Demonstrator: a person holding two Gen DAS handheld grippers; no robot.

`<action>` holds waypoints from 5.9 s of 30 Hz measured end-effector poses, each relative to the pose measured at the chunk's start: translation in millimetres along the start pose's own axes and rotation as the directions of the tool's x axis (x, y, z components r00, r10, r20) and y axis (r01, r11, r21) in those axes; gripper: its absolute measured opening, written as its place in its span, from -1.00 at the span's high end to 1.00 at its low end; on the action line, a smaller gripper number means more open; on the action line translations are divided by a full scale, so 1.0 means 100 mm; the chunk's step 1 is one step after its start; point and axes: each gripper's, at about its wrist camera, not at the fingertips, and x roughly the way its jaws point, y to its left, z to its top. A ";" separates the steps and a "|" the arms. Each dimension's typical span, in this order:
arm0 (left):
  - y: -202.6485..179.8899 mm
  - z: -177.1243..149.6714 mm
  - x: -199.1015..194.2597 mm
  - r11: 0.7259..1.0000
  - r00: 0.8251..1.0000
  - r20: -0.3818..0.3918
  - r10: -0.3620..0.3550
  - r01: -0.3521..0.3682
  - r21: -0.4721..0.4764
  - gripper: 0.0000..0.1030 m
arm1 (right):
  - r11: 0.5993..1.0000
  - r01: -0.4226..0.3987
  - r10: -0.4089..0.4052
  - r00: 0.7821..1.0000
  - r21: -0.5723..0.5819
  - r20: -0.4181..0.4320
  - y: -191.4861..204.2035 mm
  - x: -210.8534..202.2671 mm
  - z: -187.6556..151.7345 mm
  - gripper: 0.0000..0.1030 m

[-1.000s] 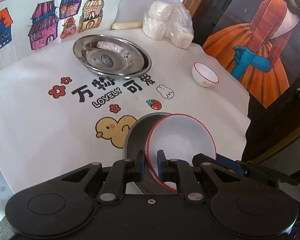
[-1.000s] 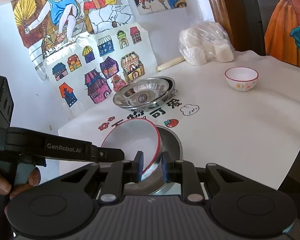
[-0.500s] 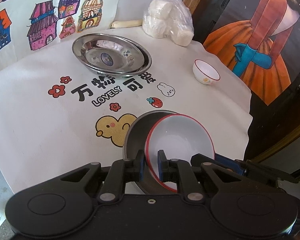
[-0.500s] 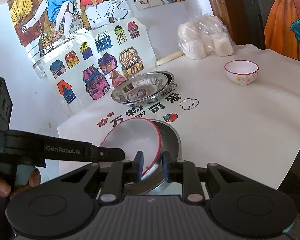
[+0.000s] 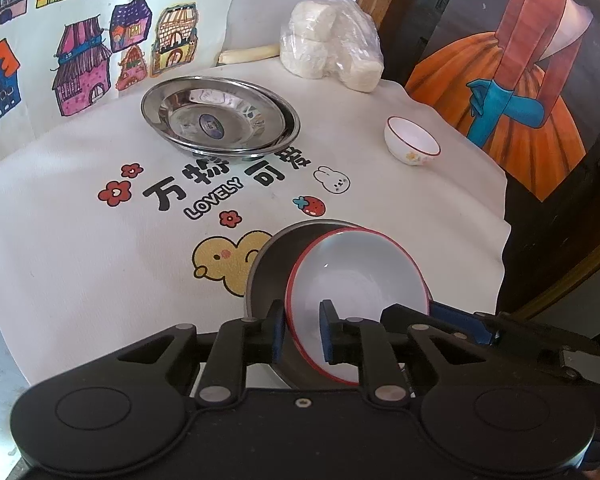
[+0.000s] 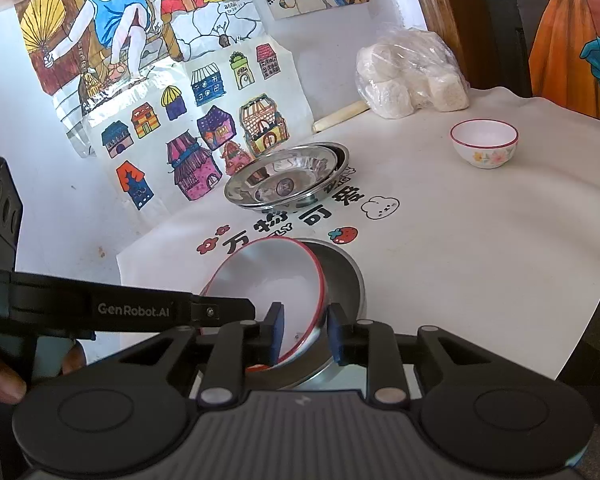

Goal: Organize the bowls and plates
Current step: 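Lower the white bowl into the steel bowl and open both grippers, then move both grippers to the small white red-rimmed bowl, then close both grippers on the rim of the small white bowl, then lift the small white bowl with both grippers and carry it toward the steel bowl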

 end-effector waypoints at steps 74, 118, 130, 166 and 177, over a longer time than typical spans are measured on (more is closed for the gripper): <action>-1.12 1.83 1.87 0.976 0.992 0.022 0.125 -0.126 0.175 -0.96 | 0.910 0.308 -0.365 0.913 0.278 0.183 -2.08 0.52 0.84 -0.99; -1.17 1.98 2.35 0.985 0.998 -0.060 0.002 0.009 0.171 0.29 | 0.942 0.261 -0.292 0.947 0.212 0.131 -2.04 1.14 1.19 0.05; -1.19 1.97 2.36 0.984 0.995 -0.082 -0.061 0.074 0.165 0.83 | 0.946 0.230 -0.261 0.958 0.227 0.119 -2.01 1.23 1.17 0.25; -0.67 1.28 0.41 0.996 0.961 0.262 -0.092 0.091 0.015 0.87 | 0.995 0.078 -0.092 0.932 0.056 0.352 -0.93 0.35 0.95 0.59; -0.36 0.88 0.07 0.991 0.945 0.310 -0.102 0.124 -0.053 0.87 | 0.997 0.081 -0.070 0.925 -0.013 0.373 -0.47 0.13 0.74 0.59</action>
